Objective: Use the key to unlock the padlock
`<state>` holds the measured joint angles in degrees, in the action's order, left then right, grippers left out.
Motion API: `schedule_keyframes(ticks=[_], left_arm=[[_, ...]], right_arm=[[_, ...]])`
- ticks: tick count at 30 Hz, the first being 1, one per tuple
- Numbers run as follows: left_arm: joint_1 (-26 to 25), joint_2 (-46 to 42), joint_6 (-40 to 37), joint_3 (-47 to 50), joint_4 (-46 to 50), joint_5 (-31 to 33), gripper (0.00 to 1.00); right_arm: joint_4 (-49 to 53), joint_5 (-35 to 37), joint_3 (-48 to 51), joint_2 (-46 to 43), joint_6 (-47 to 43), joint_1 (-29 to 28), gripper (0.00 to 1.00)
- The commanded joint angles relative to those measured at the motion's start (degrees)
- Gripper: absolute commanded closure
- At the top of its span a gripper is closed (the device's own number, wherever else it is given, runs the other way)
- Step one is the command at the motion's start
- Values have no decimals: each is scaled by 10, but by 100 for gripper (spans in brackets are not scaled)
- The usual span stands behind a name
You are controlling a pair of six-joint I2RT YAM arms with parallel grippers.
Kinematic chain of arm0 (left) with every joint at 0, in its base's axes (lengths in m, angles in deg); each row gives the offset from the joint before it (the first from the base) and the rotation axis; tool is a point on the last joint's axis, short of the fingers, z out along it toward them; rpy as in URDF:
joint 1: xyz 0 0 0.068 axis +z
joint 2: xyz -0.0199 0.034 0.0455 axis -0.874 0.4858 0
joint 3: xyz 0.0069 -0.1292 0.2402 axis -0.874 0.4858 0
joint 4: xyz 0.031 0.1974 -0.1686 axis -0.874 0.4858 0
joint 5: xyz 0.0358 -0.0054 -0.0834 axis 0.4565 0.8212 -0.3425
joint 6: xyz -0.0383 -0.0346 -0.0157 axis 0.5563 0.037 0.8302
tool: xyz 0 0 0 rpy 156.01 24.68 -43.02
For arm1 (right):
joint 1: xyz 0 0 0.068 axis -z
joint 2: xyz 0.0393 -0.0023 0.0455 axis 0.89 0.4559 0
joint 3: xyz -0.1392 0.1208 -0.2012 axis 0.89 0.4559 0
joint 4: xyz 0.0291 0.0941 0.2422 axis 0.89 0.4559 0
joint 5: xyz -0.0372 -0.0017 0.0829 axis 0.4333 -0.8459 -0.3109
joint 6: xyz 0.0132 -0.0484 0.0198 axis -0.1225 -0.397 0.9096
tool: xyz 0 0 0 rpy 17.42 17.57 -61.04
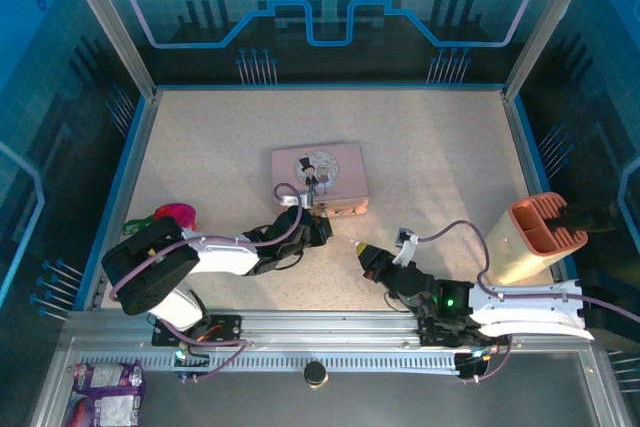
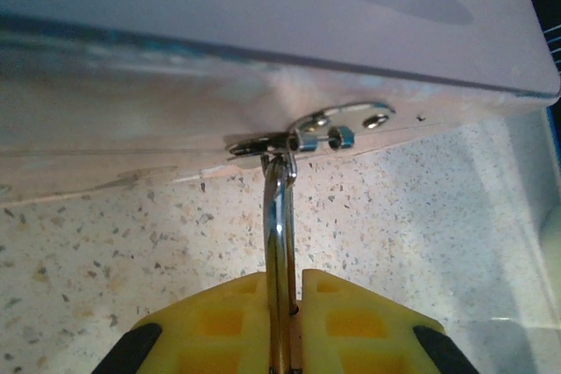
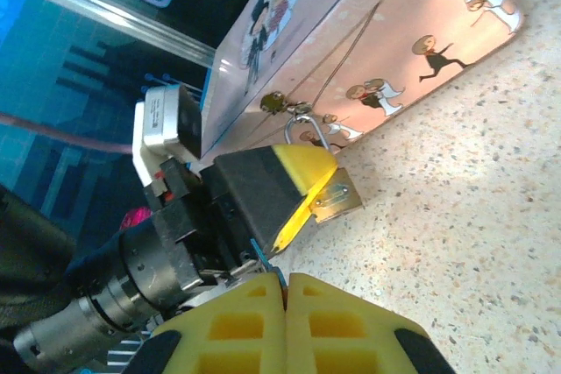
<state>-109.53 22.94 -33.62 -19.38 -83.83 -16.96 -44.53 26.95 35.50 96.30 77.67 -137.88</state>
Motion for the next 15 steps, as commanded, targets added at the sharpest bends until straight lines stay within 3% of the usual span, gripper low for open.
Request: schedule_keyframes(ticks=[1, 15], left_arm=[[7, -29, 60, 4, -70, -21, 100], [13, -31, 221, 35, -169, -17, 100]], right_arm=[[36, 53, -19, 6, 102, -7, 100], [-125, 69, -29, 165, 211, -29, 100]])
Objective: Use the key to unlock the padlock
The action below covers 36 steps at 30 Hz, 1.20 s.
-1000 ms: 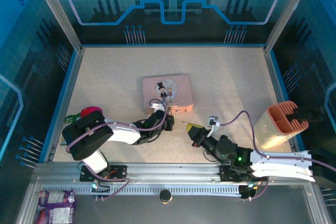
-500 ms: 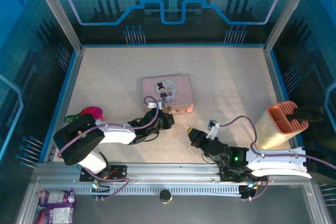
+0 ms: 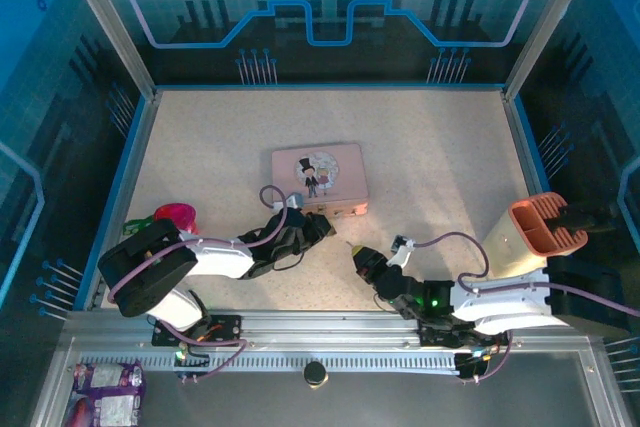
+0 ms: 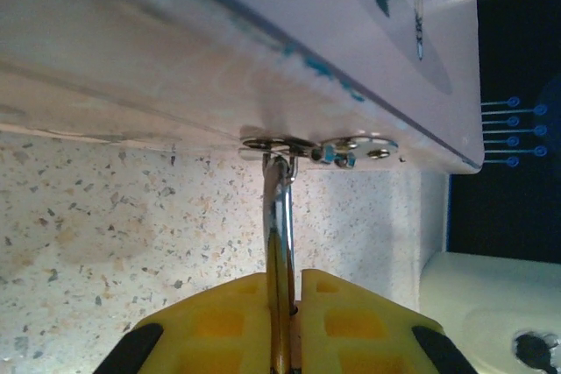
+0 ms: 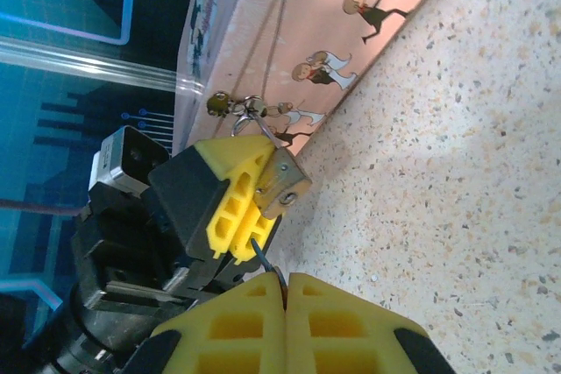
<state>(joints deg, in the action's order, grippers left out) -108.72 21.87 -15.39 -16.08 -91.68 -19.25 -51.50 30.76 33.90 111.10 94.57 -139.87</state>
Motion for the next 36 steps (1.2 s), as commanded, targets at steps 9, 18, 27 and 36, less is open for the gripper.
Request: schedule_keyframes(ticks=[9, 18, 27, 36], left_arm=[[4, -11, 71, 24, -162, 2, 100], [-1, 6, 64, 40, -250, -6, 100], [-14, 72, 59, 62, -415, 0, 100], [-23, 77, 61, 59, -429, -3, 100]], right_arm=[[-30, -12, -23, 28, 94, 17, 100], [-40, -79, -28, 33, 111, 60, 100], [-38, -86, -38, 41, 138, 66, 100], [-12, -71, -26, 20, 152, 70, 100]])
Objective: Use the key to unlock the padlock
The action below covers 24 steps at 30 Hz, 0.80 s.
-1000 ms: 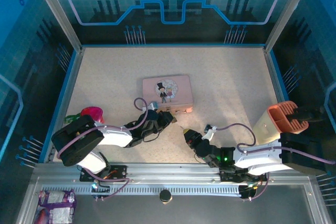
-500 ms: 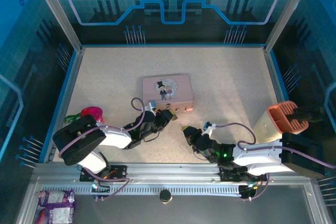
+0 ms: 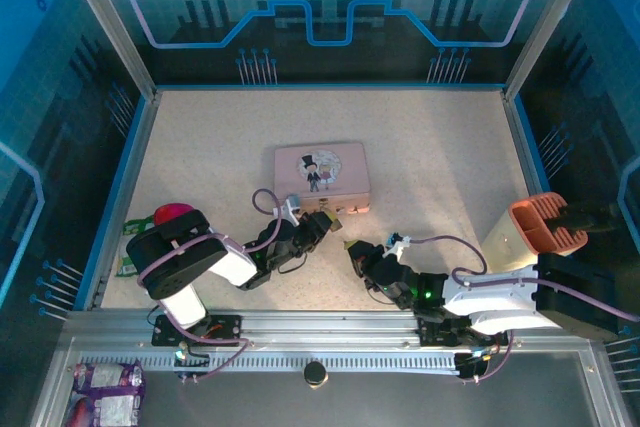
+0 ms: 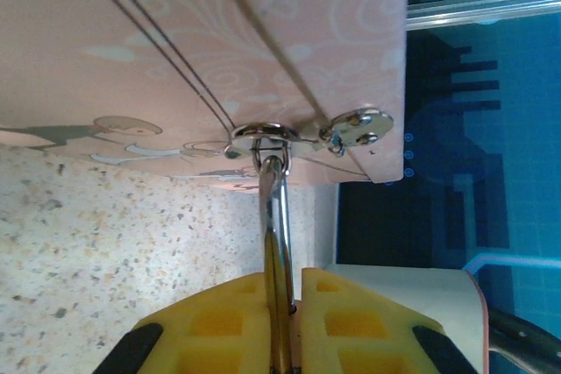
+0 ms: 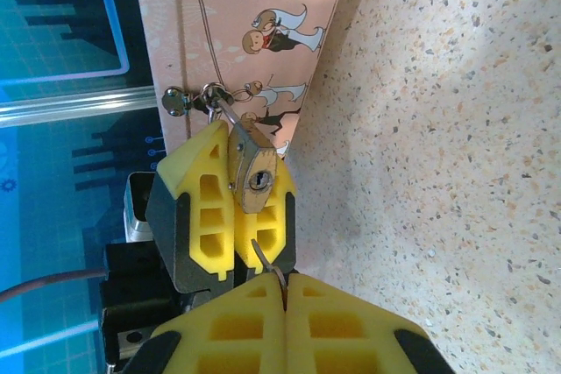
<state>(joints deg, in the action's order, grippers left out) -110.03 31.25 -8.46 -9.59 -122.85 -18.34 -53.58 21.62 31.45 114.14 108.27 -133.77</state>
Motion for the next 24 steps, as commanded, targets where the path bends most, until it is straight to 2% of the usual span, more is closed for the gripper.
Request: schedule_keyframes(ticks=[1, 17, 24], left_arm=[[-9, -18, -9, -5, -117, -12, 100], [-28, -33, 0, 0, -117, -5, 100], [-31, -43, 1, 4, -117, -2, 100]], right_arm=[[7, 20, 0, -12, 14, 11, 100], [-47, 9, -8, 28, 2, 20, 100], [-31, 13, -4, 12, 3, 20, 100]])
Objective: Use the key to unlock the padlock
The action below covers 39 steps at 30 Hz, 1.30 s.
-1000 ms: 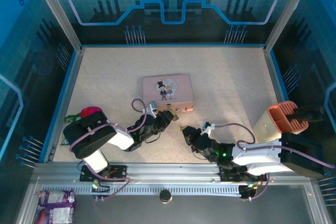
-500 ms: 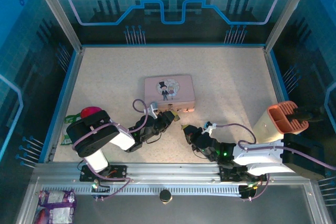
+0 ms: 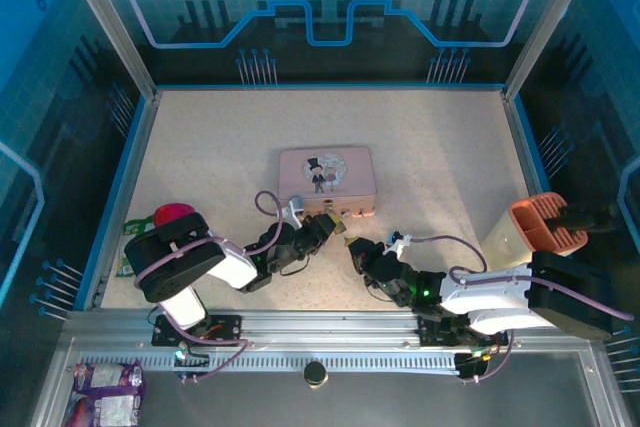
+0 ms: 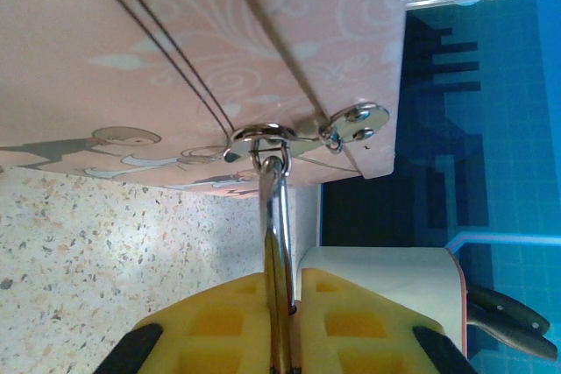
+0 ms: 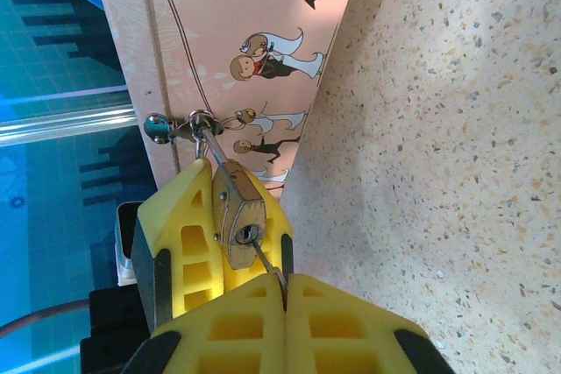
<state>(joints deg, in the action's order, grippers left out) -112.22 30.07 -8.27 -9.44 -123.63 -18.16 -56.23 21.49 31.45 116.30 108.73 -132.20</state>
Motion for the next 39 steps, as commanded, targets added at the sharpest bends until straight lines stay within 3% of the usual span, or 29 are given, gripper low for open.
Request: schedule_keyframes(ticks=[1, 39], left_arm=[[-9, -33, -2, 2, -109, -3, 100], [-20, -46, -2, -6, -87, 9, 100]], right_arm=[[-2, 15, -3, -12, -1, 4, 100], [0, 57, -1, -15, 15, -12, 100]])
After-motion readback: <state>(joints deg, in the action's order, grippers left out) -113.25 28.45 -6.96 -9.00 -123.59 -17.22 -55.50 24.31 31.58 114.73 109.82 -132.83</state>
